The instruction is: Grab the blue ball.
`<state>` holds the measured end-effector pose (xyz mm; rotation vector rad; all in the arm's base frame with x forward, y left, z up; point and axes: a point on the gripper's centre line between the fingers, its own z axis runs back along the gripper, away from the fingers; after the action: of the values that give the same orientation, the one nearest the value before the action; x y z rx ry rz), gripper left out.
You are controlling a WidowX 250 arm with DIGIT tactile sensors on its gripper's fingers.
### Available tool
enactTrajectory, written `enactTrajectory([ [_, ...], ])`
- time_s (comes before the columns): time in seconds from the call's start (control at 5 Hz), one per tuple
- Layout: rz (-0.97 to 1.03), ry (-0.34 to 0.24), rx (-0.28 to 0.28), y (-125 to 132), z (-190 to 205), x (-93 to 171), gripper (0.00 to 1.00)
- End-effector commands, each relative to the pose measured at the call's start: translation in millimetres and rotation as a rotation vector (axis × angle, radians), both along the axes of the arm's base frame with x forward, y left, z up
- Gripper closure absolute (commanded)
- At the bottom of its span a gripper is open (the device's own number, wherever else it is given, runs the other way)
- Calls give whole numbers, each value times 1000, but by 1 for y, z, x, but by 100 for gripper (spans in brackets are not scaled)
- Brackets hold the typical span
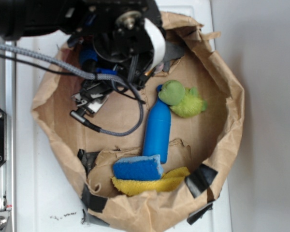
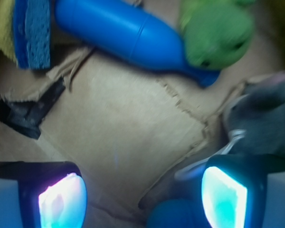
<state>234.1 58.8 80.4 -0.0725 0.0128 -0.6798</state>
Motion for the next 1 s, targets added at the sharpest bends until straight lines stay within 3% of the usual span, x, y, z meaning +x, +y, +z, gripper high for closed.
enactTrajectory([
  [0.0, -39, -36, -46, -21, 34, 0, 0],
  [0.2, -20, -39, -36, -25, 27, 11, 0],
  [0.4, -4, -46, 39, -25, 0, 22, 0],
  [0.6, 8, -42, 77, -19, -13, 29, 0],
  [0.8, -7, -10, 80, -4, -9, 20, 0],
])
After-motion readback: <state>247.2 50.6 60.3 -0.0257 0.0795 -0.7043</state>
